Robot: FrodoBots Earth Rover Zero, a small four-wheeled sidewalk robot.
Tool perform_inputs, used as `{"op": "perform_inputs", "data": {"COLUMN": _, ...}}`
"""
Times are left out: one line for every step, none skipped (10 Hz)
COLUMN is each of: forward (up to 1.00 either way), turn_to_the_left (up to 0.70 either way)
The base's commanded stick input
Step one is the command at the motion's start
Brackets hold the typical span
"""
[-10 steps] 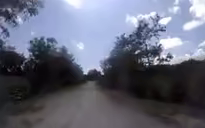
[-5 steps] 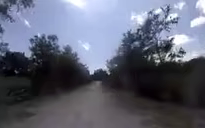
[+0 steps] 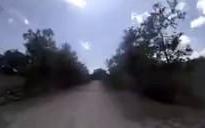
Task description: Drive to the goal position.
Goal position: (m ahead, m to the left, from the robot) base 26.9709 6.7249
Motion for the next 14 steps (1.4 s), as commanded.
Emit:
{"op": "perform_inputs", "data": {"forward": 0.85, "turn_to_the_left": 0.00}}
{"op": "perform_inputs", "data": {"forward": 0.85, "turn_to_the_left": 0.00}}
{"op": "perform_inputs", "data": {"forward": 0.85, "turn_to_the_left": 0.00}}
{"op": "perform_inputs", "data": {"forward": 0.85, "turn_to_the_left": 0.00}}
{"op": "perform_inputs", "data": {"forward": 0.85, "turn_to_the_left": 0.00}}
{"op": "perform_inputs", "data": {"forward": 0.85, "turn_to_the_left": 0.00}}
{"op": "perform_inputs", "data": {"forward": 0.85, "turn_to_the_left": 0.00}}
{"op": "perform_inputs", "data": {"forward": 0.85, "turn_to_the_left": 0.00}}
{"op": "perform_inputs", "data": {"forward": 0.85, "turn_to_the_left": 0.00}}
{"op": "perform_inputs", "data": {"forward": 0.85, "turn_to_the_left": 0.15}}
{"op": "perform_inputs", "data": {"forward": 0.85, "turn_to_the_left": 0.34}}
{"op": "perform_inputs", "data": {"forward": 0.85, "turn_to_the_left": 0.31}}
{"op": "perform_inputs", "data": {"forward": 0.85, "turn_to_the_left": 0.00}}
{"op": "perform_inputs", "data": {"forward": 0.85, "turn_to_the_left": 0.00}}
